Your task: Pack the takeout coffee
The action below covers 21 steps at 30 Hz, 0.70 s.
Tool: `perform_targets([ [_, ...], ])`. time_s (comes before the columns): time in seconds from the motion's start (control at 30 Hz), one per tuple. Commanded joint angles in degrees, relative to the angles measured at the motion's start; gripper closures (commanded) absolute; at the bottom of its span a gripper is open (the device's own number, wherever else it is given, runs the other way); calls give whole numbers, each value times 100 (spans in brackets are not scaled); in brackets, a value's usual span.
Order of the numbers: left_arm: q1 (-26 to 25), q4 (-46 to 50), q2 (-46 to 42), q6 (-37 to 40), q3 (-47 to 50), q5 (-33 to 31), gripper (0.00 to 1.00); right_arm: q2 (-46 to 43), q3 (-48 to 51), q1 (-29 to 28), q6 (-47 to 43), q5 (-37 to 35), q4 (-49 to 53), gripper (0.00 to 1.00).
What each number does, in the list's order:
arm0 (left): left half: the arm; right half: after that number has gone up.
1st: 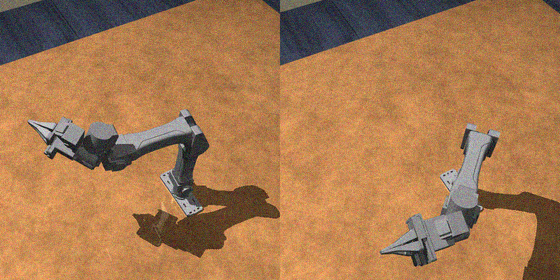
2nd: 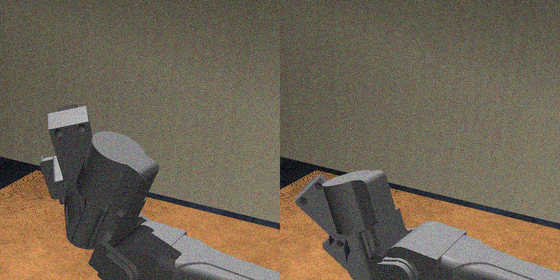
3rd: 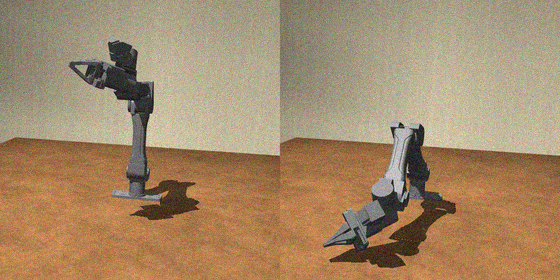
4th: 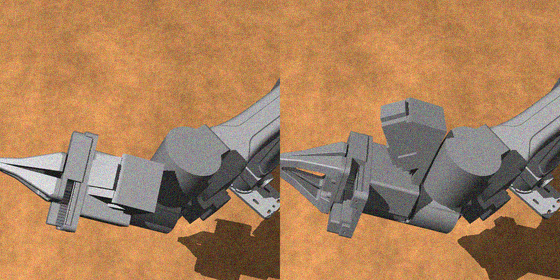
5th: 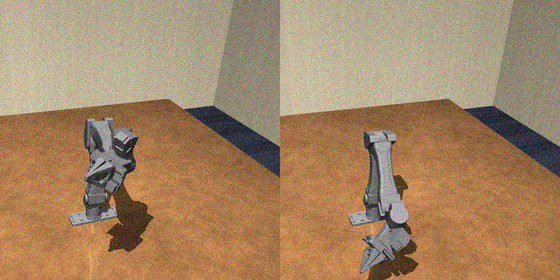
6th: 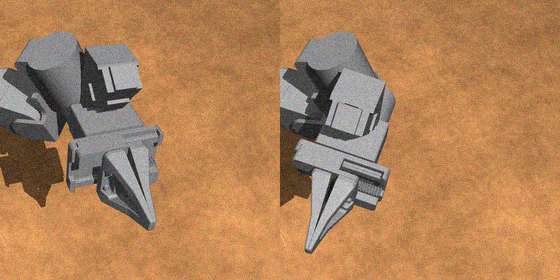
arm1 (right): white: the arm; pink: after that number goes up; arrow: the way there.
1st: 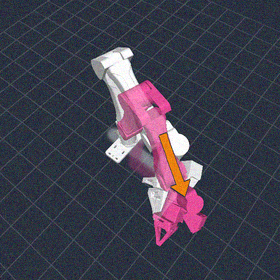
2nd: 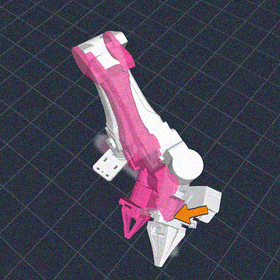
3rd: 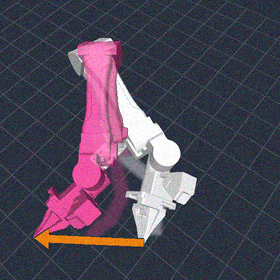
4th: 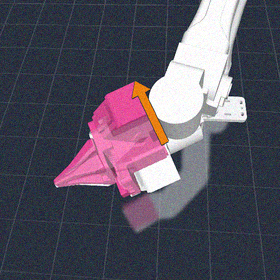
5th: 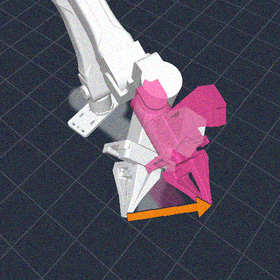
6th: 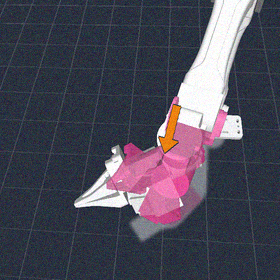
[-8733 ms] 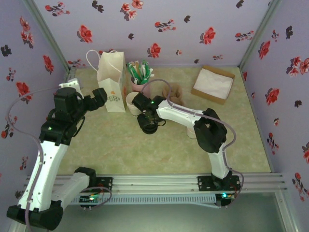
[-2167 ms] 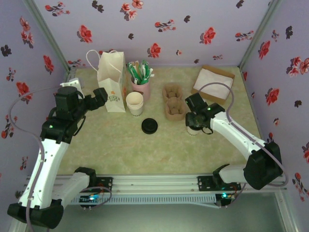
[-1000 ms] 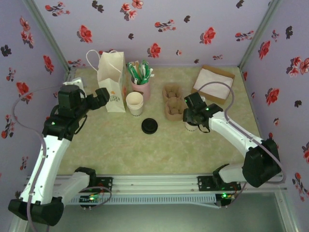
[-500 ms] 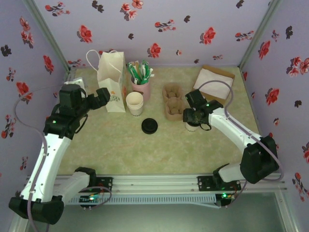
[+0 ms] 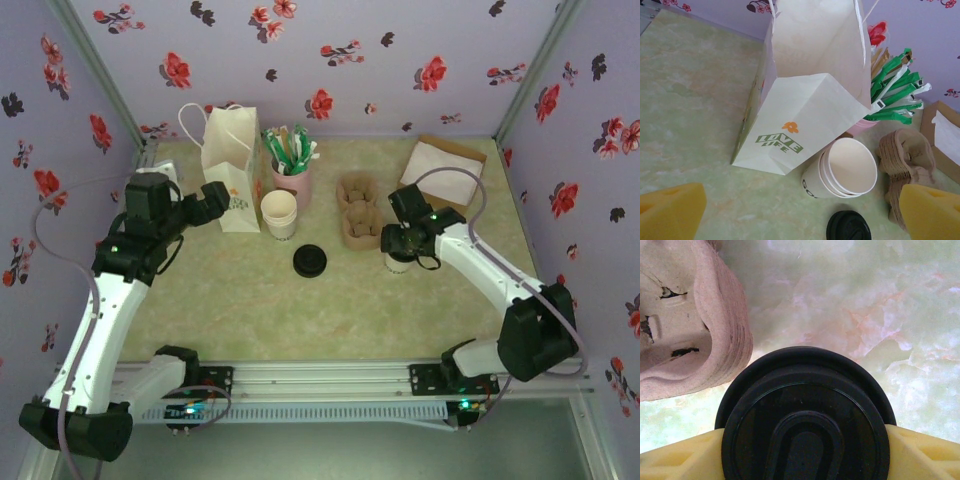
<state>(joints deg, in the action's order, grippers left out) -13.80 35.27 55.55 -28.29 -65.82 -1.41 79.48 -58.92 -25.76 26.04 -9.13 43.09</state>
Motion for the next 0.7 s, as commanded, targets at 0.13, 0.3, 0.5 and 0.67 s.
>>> perform_targets([
  [0.13, 53, 81, 80, 53, -80, 151, 0, 609, 1007, -53, 386, 244, 688, 29],
  [0.3, 52, 104, 93, 61, -77, 167, 0, 850, 1065, -227, 547, 214, 664, 29],
  [0.5, 40, 130, 119, 69, -79, 219, 0, 897, 1156, -316, 680, 13, 640, 29],
  [0.67, 34, 147, 106, 65, -83, 228, 0, 986, 1303, -423, 820, 134, 516, 28],
])
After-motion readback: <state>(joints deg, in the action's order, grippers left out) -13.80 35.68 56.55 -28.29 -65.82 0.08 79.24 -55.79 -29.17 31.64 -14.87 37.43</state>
